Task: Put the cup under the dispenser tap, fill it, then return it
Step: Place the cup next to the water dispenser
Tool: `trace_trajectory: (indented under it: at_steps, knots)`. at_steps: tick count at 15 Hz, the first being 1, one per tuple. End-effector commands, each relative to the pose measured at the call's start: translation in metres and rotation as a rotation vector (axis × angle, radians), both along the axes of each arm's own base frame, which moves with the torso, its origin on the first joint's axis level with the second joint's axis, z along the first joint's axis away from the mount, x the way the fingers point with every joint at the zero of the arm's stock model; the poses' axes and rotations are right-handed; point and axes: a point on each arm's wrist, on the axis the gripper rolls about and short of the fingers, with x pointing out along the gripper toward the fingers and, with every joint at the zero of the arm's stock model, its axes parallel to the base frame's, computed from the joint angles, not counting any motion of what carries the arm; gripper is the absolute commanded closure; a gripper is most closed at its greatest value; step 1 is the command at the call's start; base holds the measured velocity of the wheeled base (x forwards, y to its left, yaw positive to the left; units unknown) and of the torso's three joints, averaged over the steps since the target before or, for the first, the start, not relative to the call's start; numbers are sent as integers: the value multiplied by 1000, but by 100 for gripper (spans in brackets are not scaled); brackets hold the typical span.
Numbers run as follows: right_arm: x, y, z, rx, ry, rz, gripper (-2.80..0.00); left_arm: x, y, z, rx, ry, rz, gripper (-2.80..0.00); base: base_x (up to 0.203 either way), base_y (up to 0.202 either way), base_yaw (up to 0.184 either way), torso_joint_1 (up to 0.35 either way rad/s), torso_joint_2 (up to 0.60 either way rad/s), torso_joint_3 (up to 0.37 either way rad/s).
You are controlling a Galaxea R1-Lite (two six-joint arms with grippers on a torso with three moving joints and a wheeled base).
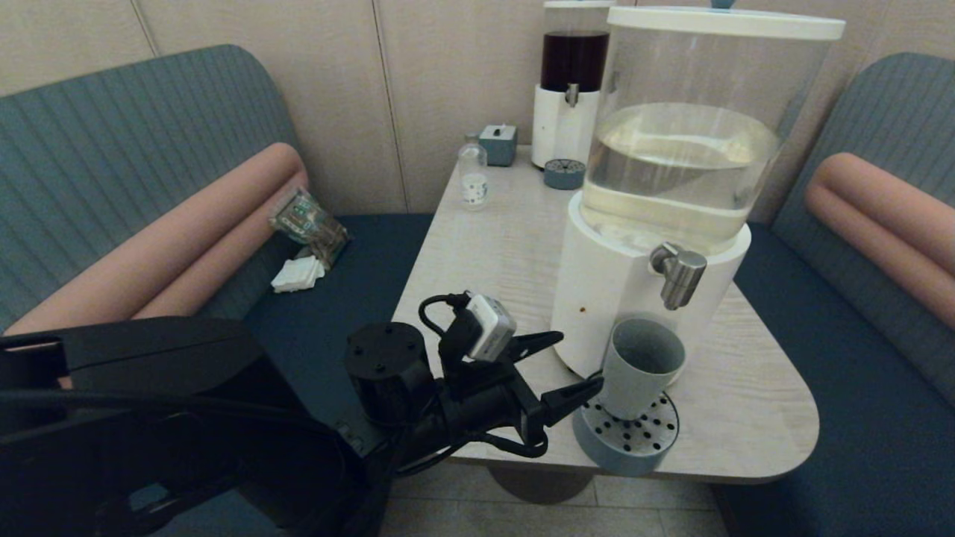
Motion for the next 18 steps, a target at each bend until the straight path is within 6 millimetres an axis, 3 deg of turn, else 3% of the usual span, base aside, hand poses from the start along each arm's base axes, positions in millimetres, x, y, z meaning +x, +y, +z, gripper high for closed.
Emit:
trace_trajectory:
  at_steps: [1,4,18]
  knots:
    - [0,0,0,0,0,0,0,14,-2,-16,17,7,-7,-280,0,0,0,0,0,0]
    - [0,0,0,0,0,0,0,26,-8,-21,13,-9,-11,-280,0,0,0,0,0,0]
    - [0,0,0,0,0,0,0,37,-20,-33,12,-13,-29,-280,0,0,0,0,0,0]
